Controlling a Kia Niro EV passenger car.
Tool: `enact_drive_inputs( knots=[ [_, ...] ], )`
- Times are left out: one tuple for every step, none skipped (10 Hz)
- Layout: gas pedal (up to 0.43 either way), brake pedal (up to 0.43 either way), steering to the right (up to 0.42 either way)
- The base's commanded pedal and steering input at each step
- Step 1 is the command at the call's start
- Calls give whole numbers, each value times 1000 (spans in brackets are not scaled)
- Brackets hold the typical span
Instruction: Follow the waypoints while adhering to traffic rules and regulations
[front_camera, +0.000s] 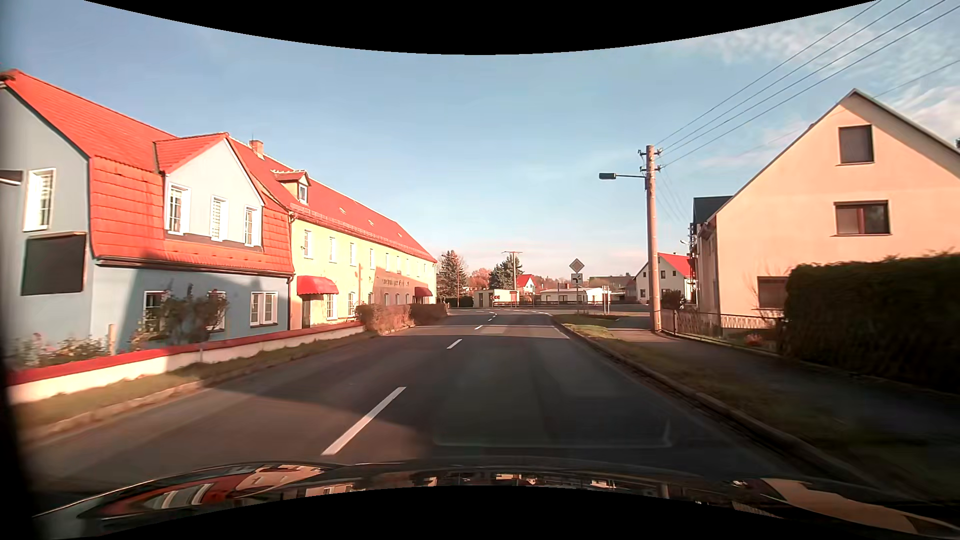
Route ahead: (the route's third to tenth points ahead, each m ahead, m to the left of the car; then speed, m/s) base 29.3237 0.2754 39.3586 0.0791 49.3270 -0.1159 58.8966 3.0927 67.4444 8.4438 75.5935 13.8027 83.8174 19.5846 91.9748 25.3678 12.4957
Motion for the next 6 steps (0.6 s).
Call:
enact_drive_inputs(
  knots=[
    [67,0,10],
    [59,0,10],
    [47,0,10],
    [39,0,10],
    [39,0,10],
    [39,0,10]
  ],
)
